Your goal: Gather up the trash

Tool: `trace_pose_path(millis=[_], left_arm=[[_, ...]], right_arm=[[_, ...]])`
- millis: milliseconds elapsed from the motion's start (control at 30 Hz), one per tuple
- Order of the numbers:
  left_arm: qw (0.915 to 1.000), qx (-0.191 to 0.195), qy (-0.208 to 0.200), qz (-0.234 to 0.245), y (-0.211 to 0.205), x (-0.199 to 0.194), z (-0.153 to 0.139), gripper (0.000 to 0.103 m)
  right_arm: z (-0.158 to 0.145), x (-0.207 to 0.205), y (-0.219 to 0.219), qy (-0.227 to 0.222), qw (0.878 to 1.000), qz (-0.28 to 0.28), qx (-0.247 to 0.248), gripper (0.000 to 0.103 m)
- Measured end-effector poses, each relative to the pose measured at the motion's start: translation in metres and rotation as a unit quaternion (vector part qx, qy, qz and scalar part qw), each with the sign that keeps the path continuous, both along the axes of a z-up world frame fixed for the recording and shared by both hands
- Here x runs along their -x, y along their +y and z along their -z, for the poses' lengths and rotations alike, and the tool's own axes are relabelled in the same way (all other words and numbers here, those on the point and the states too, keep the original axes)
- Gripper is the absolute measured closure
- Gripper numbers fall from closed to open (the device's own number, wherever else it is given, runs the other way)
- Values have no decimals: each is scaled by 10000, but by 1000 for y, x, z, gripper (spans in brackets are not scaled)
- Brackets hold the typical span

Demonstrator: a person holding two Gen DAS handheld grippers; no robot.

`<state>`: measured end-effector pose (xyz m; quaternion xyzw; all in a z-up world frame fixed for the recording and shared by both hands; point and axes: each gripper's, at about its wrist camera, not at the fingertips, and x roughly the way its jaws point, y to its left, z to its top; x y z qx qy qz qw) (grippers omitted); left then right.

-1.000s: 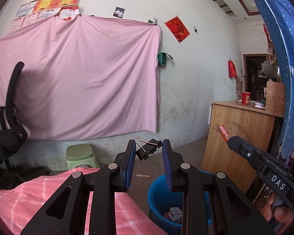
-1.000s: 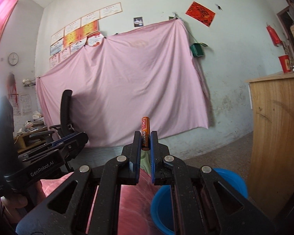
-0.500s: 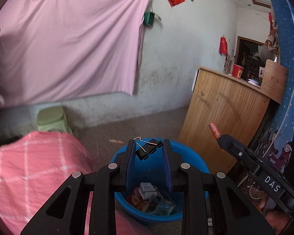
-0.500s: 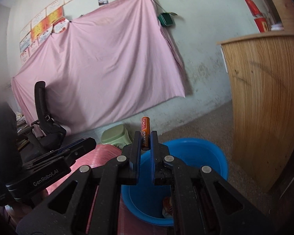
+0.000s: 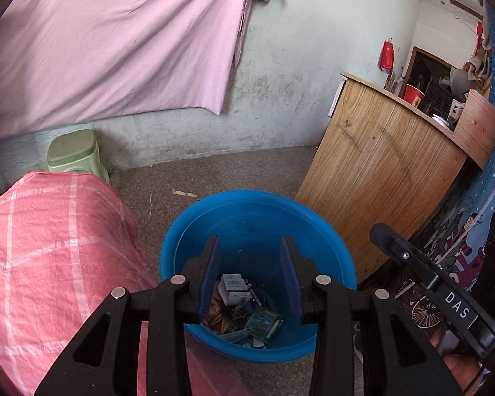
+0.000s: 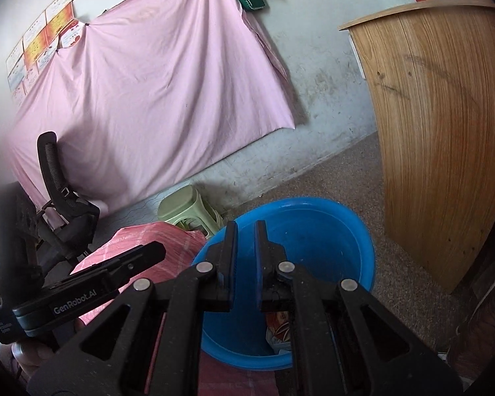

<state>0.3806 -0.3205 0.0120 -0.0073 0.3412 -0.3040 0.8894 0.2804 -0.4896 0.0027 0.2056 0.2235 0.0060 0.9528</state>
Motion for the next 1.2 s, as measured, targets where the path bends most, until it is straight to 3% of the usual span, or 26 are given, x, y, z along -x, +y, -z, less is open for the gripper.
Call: trace_pose_path(millis=[667,800,1067,1200], left_arm=[[9992,22,-232,-324,27,13,-16,67],[9983,73,-307,-487,40,21,-21,58],[9950,172,-461,-873,71,37,-28,43],[9909,320,-566,-1179,91,47,-29,22]], right_arm=[[-15,8,14,-103,9995,-4,308,70],[-19,12,18,-115,9992,-4,382,67],[-25,19,29,-158,9987,5,476,42],[-28,25,39,-200,9977,11,642,32]])
